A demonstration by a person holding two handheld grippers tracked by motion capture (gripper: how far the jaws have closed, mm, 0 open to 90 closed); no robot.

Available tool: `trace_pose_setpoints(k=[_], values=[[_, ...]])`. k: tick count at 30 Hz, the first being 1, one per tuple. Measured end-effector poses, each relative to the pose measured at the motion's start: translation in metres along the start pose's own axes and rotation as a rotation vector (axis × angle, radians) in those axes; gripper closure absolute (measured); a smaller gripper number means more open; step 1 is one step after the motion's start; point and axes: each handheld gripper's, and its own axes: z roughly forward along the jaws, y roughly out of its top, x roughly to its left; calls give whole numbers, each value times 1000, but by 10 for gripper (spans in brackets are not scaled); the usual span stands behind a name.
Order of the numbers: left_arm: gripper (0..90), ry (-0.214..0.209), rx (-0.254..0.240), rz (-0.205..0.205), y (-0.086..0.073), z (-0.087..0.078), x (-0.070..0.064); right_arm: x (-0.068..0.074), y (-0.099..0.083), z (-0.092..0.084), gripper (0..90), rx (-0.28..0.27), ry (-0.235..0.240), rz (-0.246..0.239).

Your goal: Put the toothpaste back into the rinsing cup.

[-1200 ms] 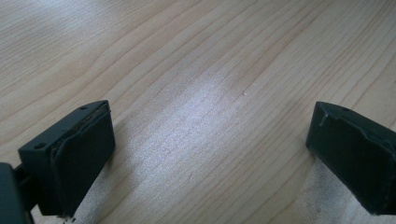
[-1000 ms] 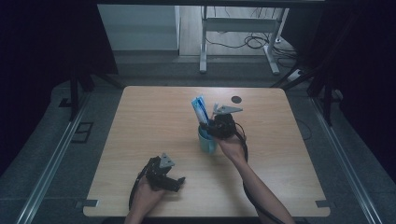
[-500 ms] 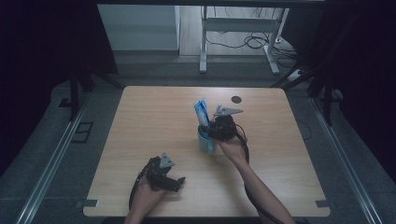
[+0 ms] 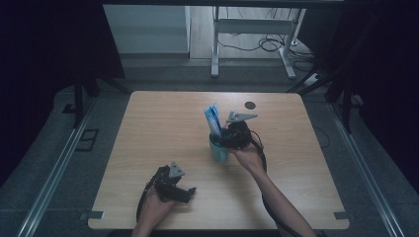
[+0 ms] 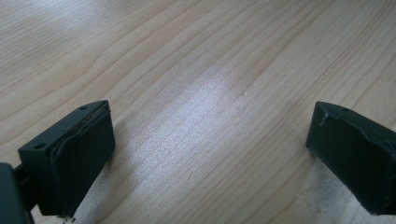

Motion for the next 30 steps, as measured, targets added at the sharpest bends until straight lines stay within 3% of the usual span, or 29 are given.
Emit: trace_pose_setpoints(k=[7,20,30], values=[[12,0,1,1,0,0,0,4,2,-2,415,18,2,-37],[12,0,2,2,0,0,0,3,4,-15,288,19,7,-11],[12,0,2,1,0,0,0,10,4,-23,201,32,21,-41]])
